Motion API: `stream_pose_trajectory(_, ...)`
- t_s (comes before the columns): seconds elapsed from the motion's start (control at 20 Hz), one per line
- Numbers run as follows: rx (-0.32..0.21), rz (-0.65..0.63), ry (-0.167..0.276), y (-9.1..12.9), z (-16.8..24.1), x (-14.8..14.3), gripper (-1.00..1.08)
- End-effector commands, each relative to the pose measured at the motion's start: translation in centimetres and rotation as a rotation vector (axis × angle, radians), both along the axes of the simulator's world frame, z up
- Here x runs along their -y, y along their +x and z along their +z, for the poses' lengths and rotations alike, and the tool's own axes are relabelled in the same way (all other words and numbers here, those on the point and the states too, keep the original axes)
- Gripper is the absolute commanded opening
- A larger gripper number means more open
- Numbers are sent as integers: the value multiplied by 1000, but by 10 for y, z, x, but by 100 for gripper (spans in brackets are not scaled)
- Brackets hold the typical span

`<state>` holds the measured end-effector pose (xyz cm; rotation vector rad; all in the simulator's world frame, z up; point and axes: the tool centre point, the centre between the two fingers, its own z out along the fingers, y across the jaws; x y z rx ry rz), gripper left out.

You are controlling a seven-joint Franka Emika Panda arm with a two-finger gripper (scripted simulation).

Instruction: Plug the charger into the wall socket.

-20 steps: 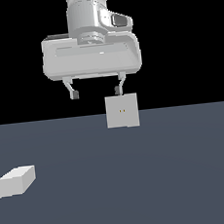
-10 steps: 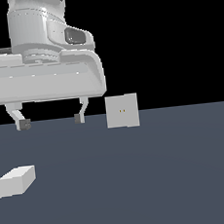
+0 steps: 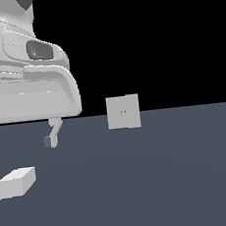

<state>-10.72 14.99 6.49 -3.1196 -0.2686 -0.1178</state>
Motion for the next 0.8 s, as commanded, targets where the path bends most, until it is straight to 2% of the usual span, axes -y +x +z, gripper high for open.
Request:
stream_pose_trajectory(0.0,3,2,0,-2,-3,-3,100)
stream_pose_trajectory(0.35,1,3,0,-2,-9,-3,100)
stream_pose_trajectory(0.75,2,3,-1,-2,-41,-3,100)
